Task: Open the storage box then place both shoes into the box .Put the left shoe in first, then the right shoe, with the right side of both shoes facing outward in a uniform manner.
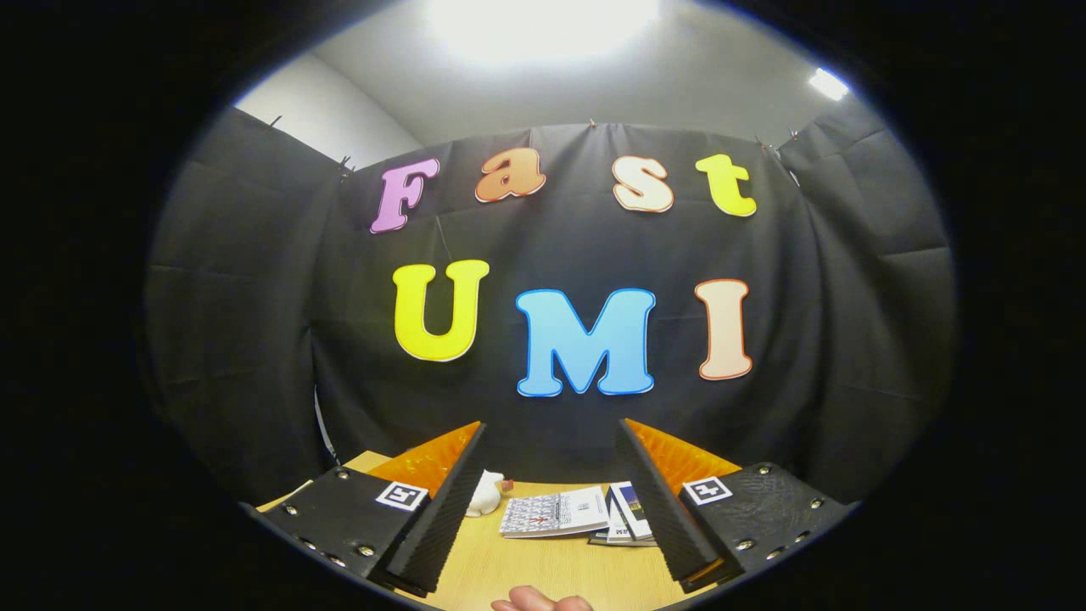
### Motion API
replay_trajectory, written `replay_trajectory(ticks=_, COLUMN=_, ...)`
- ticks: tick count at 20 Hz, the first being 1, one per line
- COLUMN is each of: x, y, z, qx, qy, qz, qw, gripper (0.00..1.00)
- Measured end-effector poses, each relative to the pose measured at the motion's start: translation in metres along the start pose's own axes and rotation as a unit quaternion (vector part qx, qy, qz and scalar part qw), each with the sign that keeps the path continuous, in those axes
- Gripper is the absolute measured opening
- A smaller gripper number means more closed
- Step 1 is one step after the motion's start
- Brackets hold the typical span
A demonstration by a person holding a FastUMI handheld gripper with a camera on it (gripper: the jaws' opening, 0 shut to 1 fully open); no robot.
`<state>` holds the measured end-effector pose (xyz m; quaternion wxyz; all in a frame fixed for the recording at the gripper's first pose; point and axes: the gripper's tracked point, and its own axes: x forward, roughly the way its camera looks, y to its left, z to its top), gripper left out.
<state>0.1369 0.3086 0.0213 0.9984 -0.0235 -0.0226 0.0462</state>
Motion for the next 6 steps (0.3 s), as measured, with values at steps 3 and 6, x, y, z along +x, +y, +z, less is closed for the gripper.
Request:
replay_trajectory(ticks=3, x=0.002, y=-0.001, z=-0.007, qx=0.014, qy=0.009, qz=-0.001, qw=1.0, gripper=0.94)
replay_trajectory(ticks=6, x=0.006, y=-0.004, z=-0.015, qx=0.029, qy=0.018, qz=-0.003, qw=0.999, gripper=0.94)
